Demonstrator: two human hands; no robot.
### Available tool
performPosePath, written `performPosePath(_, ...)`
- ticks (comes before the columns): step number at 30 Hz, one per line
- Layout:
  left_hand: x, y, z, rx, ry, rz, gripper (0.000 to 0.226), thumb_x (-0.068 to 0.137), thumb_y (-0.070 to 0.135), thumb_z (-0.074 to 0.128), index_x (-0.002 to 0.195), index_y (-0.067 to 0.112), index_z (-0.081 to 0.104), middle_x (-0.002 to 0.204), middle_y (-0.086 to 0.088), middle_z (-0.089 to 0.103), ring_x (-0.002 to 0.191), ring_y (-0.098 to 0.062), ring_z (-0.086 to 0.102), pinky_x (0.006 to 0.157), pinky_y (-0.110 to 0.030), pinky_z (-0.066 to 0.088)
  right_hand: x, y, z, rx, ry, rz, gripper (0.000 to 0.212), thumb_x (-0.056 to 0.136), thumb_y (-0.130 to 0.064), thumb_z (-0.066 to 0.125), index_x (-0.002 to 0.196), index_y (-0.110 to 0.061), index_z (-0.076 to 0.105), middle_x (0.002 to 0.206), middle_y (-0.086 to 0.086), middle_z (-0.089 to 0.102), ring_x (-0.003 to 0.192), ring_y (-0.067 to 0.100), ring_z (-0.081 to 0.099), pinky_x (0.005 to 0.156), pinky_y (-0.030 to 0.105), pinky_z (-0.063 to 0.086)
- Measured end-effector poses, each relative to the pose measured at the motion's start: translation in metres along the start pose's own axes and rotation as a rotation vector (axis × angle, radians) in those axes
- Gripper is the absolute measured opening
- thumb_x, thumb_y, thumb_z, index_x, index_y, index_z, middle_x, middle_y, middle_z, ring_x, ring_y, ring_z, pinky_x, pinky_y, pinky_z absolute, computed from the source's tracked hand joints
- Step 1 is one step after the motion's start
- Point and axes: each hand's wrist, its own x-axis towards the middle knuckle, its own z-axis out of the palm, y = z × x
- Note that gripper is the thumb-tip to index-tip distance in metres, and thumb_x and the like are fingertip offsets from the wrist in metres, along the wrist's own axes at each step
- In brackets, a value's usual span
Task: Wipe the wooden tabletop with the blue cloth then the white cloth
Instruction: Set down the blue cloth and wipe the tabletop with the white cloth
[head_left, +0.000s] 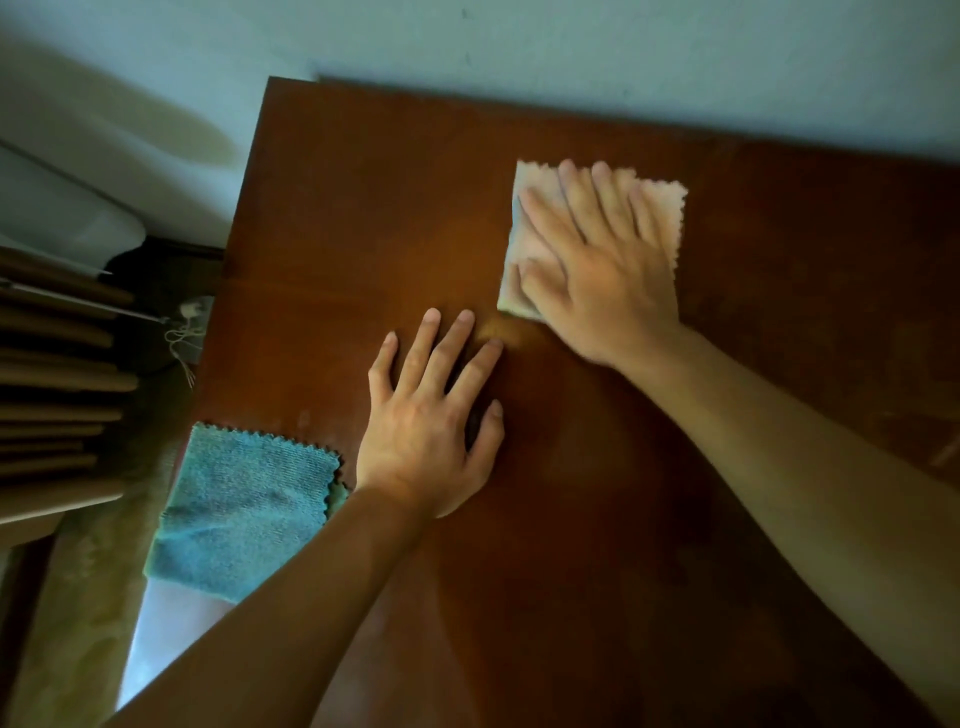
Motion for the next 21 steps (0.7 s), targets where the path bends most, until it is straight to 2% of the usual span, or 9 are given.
performPosePath(3,0.0,0.0,0.0,0.002,0.003,-0.004,0.055,0.1,0.045,0.037,0.15,0.024,0.044,0.163,-0.007,0.031,0.155,-0.029,0.016,0.122,-0.058,0.013,-0.065,0.0,0.006,0.003,0.011,0.014,0.062,0.106,-0.053,0.028,0.162,-0.026,0.028,0.169,0.01,0.023,0.158,0.031,0.015,0.127,0.053,0.012)
performPosePath(6,0.001,0.0,0.0,0.012,-0.012,-0.008,0.054,0.101,0.046,0.037,0.15,0.024,0.043,0.163,-0.005,0.031,0.155,-0.028,0.016,0.123,-0.056,0.011,-0.09,0.004,0.009,0.016,-0.024,0.008,0.064,0.103,-0.054,0.031,0.162,-0.03,0.026,0.17,0.008,0.022,0.158,0.03,0.014,0.127,0.054,0.012)
performPosePath(9,0.002,0.002,-0.003,-0.023,0.0,-0.027,0.054,0.099,0.044,0.041,0.148,0.023,0.048,0.161,-0.006,0.036,0.154,-0.028,0.02,0.123,-0.056,0.013,-0.067,0.021,0.003,0.008,-0.026,0.001,0.063,0.103,-0.053,0.029,0.161,-0.029,0.029,0.169,0.008,0.024,0.158,0.032,0.016,0.127,0.053,0.012)
performPosePath(13,0.011,0.016,-0.004,-0.049,0.077,-0.052,0.049,0.095,0.036,0.05,0.139,0.017,0.056,0.154,-0.01,0.044,0.149,-0.03,0.03,0.119,-0.055,0.016,-0.013,0.051,-0.006,0.0,-0.052,0.132,0.07,0.098,-0.057,0.02,0.163,-0.03,0.023,0.171,0.006,0.017,0.158,0.031,0.012,0.128,0.048,0.004)
performPosePath(16,0.021,0.045,0.001,-0.04,0.035,-0.018,0.052,0.097,0.041,0.044,0.144,0.02,0.049,0.161,-0.008,0.034,0.153,-0.026,0.02,0.121,-0.054,0.011,0.001,0.054,-0.006,0.003,-0.085,0.169,0.071,0.097,-0.058,0.018,0.164,-0.033,0.014,0.173,0.004,0.01,0.159,0.029,0.005,0.128,0.048,0.001)
performPosePath(19,0.027,0.067,0.011,-0.024,-0.056,-0.036,0.059,0.099,0.047,0.032,0.152,0.022,0.039,0.167,-0.004,0.02,0.156,-0.025,0.008,0.122,-0.055,0.005,-0.034,0.048,-0.003,-0.021,-0.004,0.122,0.066,0.103,-0.054,0.022,0.163,-0.027,0.023,0.171,0.008,0.019,0.158,0.032,0.013,0.128,0.05,0.008)
performPosePath(21,0.027,0.069,0.015,0.03,-0.072,-0.036,0.061,0.1,0.049,0.029,0.153,0.021,0.036,0.167,-0.005,0.02,0.156,-0.026,0.008,0.123,-0.056,0.006,-0.067,0.043,0.002,-0.021,0.025,0.08,0.063,0.106,-0.053,0.025,0.162,-0.024,0.027,0.169,0.01,0.022,0.158,0.033,0.015,0.127,0.052,0.012)
